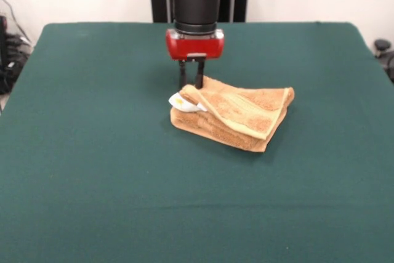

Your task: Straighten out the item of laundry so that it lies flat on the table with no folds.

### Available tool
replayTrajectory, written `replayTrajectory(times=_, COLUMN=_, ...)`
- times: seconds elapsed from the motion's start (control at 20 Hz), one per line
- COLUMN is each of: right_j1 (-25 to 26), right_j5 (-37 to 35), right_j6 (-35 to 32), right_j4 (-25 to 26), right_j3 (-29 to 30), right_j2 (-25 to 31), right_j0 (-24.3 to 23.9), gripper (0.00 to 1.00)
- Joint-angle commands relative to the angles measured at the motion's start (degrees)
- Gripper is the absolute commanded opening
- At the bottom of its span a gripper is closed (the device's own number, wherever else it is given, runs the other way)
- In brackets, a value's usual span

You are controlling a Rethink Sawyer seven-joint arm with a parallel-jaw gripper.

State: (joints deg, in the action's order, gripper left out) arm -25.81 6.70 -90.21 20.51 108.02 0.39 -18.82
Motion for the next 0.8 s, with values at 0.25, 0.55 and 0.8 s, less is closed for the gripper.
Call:
replayTrajectory(times=0.25, right_j1=9.6, right_j5=9.8, right_j6=-15.8, right_j4=-8.6, right_j3=-6.6, right_j2=7.6, right_j0=5.4, gripper=0.0)
replayTrajectory(times=0.55, right_j1=8.5, right_j5=10.2, right_j6=-16.9, right_j4=-11.4, right_j3=-5.0, right_j2=6.6, right_j0=6.7, gripper=0.0)
replayTrajectory(times=0.8, right_j1=7.7, right_j5=7.1, right_j6=-16.9, right_j4=-13.4, right_j3=-3.9, right_j2=7.1, right_j0=6.7, gripper=0.0)
